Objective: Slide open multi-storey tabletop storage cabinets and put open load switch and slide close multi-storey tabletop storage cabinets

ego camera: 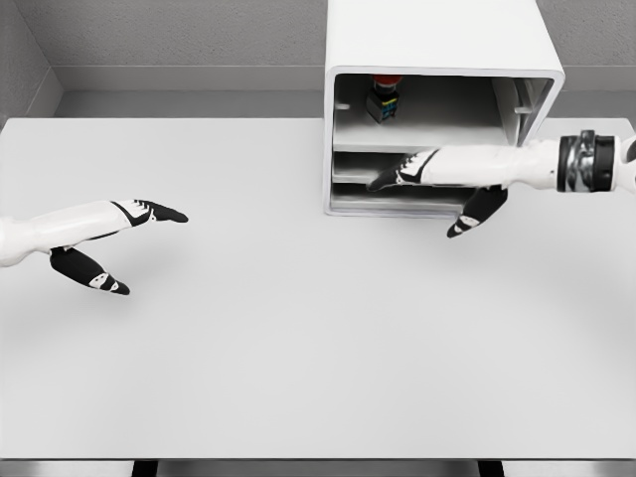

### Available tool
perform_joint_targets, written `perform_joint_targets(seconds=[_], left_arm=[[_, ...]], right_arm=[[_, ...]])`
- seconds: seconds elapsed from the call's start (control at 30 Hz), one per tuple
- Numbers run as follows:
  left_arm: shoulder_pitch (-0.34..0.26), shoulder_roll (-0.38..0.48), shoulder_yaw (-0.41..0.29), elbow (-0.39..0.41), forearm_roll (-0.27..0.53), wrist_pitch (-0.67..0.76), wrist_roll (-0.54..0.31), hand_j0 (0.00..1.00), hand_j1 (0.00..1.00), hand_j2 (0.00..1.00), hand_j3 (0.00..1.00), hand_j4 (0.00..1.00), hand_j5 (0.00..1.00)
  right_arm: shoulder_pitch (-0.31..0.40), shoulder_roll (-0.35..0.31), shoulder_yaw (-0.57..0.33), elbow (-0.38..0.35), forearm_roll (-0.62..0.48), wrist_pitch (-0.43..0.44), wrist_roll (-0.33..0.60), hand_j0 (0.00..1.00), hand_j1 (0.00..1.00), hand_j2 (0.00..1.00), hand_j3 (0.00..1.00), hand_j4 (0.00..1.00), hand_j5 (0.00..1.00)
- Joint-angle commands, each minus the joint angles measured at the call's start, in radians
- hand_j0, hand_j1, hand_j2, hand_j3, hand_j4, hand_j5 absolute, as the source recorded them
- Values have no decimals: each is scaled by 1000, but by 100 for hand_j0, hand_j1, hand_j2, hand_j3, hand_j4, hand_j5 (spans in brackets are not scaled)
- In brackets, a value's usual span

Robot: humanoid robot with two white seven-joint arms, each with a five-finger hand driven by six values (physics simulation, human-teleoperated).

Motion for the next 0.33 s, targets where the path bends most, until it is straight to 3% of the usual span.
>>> perform_joint_targets(seconds=[0.0, 0.03, 0.1, 0.17, 0.23, 0.3], left_arm=[[0, 1, 1, -1, 6, 2, 0, 100, 100, 100, 100, 100, 100], [-2, 1, 1, -1, 5, 2, 0, 100, 100, 100, 100, 100, 100], [0, 0, 1, -3, 3, 2, 0, 100, 100, 100, 100, 100, 100], [-2, 0, -1, -4, 3, 2, 0, 100, 100, 100, 100, 100, 100], [0, 0, 1, -4, 3, 2, 0, 100, 100, 100, 100, 100, 100], [-2, -2, 2, -4, 3, 2, 0, 100, 100, 100, 100, 100, 100]], right_arm=[[0, -63, -1, -112, -7, 3, 0, 100, 100, 100, 100, 100, 100], [0, -89, -1, -138, -7, 3, 0, 100, 100, 100, 100, 100, 100], [3, -244, 0, -244, -8, 3, 0, 100, 100, 100, 100, 100, 100], [8, -354, 68, -265, -8, 3, 0, 100, 100, 100, 100, 100, 100], [11, -413, 82, -281, -8, 3, -1, 100, 100, 100, 100, 100, 100], [12, -414, 100, -288, -8, 3, -2, 100, 100, 100, 100, 100, 100]])
